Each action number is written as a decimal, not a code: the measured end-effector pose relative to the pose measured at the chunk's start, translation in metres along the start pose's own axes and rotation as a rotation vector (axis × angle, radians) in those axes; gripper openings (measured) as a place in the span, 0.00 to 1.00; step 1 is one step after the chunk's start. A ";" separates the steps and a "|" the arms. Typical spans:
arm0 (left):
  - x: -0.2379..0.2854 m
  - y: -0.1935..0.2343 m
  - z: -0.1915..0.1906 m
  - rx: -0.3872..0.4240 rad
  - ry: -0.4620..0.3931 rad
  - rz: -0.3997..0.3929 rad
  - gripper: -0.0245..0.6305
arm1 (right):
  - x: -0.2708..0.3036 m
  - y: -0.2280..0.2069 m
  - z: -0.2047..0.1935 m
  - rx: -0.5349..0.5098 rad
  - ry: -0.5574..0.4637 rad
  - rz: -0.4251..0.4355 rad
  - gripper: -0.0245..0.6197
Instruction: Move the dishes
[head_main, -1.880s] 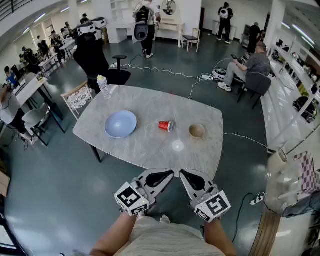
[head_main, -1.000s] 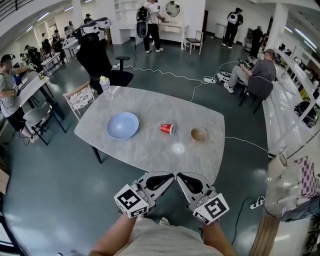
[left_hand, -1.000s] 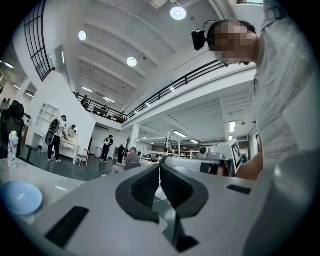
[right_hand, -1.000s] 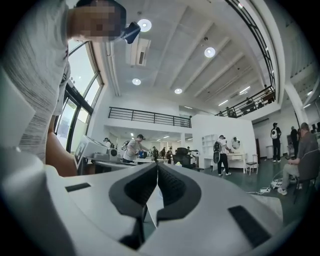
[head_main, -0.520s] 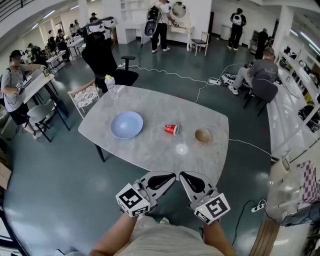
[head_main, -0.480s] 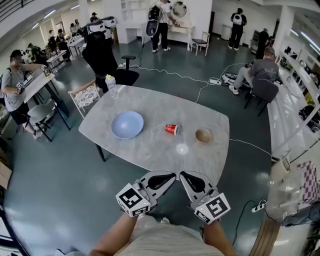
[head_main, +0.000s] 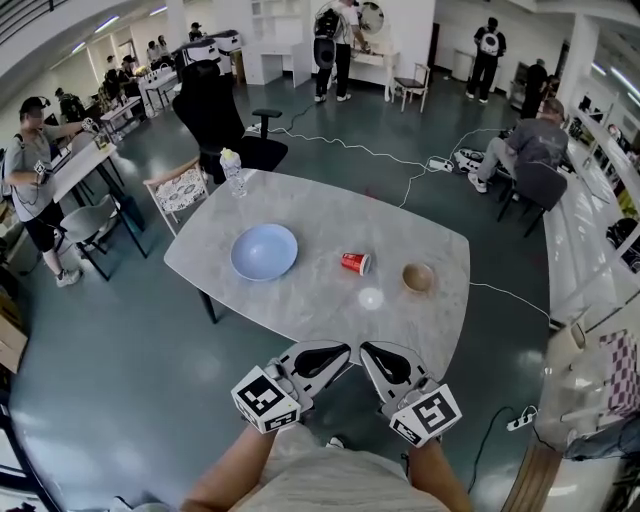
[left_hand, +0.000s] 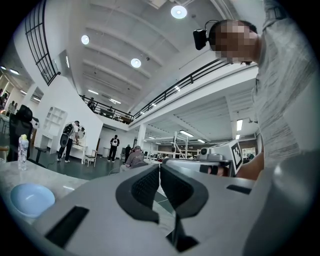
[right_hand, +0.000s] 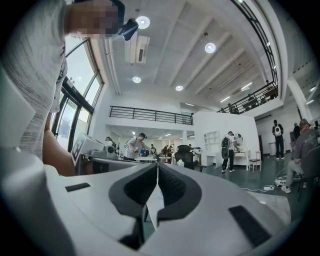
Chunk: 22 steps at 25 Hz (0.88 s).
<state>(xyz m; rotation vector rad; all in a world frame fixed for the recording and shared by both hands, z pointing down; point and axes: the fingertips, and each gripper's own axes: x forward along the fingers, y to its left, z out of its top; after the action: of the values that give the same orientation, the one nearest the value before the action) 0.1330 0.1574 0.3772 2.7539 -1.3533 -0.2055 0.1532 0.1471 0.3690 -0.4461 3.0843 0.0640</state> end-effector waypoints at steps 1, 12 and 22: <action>-0.002 0.007 0.000 -0.002 0.000 0.005 0.07 | 0.007 -0.001 -0.001 -0.002 0.004 0.004 0.07; -0.017 0.104 -0.004 -0.037 0.000 0.027 0.07 | 0.099 -0.021 -0.021 -0.011 0.058 0.029 0.07; -0.009 0.214 0.000 -0.049 0.030 -0.067 0.07 | 0.201 -0.062 -0.032 0.003 0.071 -0.047 0.07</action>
<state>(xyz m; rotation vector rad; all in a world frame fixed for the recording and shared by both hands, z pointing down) -0.0400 0.0343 0.4028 2.7531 -1.2333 -0.1977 -0.0230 0.0295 0.3929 -0.5313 3.1410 0.0437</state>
